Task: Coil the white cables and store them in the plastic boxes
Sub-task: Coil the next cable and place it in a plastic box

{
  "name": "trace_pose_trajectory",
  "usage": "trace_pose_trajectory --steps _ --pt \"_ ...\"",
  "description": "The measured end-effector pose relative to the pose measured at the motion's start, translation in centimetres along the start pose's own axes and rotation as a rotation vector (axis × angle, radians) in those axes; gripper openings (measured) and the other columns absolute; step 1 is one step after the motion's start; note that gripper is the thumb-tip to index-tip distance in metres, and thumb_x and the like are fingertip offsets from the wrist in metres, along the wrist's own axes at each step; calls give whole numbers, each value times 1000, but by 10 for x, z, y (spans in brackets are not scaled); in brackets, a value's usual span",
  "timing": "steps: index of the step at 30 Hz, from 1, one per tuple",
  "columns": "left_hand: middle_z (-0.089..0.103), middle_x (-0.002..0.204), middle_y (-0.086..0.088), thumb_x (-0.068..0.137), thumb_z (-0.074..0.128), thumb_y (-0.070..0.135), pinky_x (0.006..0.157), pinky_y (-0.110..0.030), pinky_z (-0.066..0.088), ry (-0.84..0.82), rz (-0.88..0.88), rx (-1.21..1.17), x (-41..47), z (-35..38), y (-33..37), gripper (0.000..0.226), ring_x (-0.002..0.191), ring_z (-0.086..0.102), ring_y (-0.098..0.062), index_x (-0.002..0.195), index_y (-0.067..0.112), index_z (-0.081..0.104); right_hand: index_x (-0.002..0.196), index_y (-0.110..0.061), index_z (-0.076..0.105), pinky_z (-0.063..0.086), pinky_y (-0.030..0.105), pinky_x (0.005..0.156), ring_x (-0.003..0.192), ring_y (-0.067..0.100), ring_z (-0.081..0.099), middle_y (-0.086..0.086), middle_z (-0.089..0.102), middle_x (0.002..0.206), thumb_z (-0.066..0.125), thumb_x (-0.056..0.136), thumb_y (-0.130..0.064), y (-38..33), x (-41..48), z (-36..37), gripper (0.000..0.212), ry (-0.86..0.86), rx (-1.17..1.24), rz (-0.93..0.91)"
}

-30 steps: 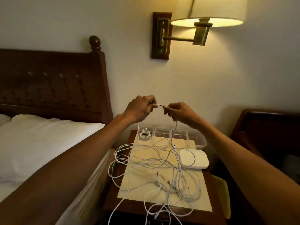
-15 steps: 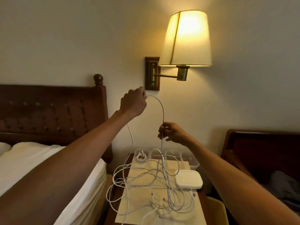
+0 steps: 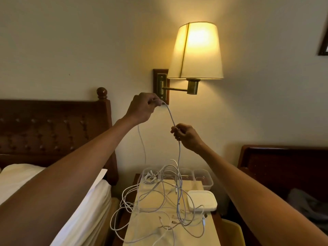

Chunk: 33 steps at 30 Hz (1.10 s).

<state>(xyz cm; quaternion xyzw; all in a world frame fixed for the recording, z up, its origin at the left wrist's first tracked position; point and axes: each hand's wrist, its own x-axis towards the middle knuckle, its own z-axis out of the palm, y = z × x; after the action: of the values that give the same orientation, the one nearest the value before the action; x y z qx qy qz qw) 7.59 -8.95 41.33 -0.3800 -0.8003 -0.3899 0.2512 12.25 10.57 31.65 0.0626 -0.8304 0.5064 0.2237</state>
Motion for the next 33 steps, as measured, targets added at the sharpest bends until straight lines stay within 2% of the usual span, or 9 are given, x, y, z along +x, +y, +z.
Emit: trace_pose_trajectory --steps 3,6,10,15,20,22,24,28,33 --pt "61 74 12 97 60 30 70 -46 59 61 -39 -45 5 5 0 17 73 62 -14 102 19 72 105 -2 65 51 28 77 85 15 63 10 68 97 50 100 -14 10 -10 7 20 -186 -180 73" --pt "65 76 5 97 59 32 69 -46 59 171 -146 -78 0 10 -4 18 78 65 -22 97 19 72 107 1 64 49 14 65 92 19 67 15 70 106 47 99 -4 23 -18 13 19 -450 -353 252" --pt "70 98 -9 99 52 38 70 -32 43 124 -323 223 -11 9 -19 28 93 65 -31 99 15 67 93 1 64 46 17 53 75 25 66 25 69 95 42 97 7 24 -16 13 23 -216 -299 252" --pt "56 133 -12 83 72 20 92 -42 50 -195 -337 366 -19 8 -31 66 118 56 -31 142 20 42 88 -1 68 52 29 58 66 24 65 19 68 79 47 95 6 16 -6 10 23 37 -286 147" --pt "66 115 3 72 86 22 109 -66 23 -467 -284 613 -18 10 -13 42 119 53 -23 109 30 68 98 4 71 56 28 59 64 21 67 15 72 83 56 94 2 13 0 4 16 102 -328 100" --pt "66 119 2 68 89 30 110 -69 21 -582 -310 622 -16 10 -8 50 122 53 -25 113 31 66 100 5 70 57 25 59 64 20 68 13 71 82 56 95 0 9 1 1 16 112 -310 80" --pt "60 133 -2 70 88 35 109 -59 35 -651 -316 532 -15 15 -8 68 125 52 -28 131 30 57 100 4 70 55 20 57 59 16 65 11 69 76 59 94 -4 1 2 -2 15 105 -298 39" --pt "52 144 -6 84 76 35 102 -47 47 -520 -212 429 -22 31 -13 75 127 52 -29 148 28 38 102 0 70 53 18 63 68 14 64 12 70 86 55 97 -7 -10 3 -4 18 20 -303 -59" --pt "70 111 -1 95 63 27 80 -38 55 -402 -152 405 -27 43 -17 19 95 63 -19 114 25 67 99 1 71 50 11 61 65 6 58 -2 64 77 53 97 -3 -14 1 -4 18 29 -267 -119"
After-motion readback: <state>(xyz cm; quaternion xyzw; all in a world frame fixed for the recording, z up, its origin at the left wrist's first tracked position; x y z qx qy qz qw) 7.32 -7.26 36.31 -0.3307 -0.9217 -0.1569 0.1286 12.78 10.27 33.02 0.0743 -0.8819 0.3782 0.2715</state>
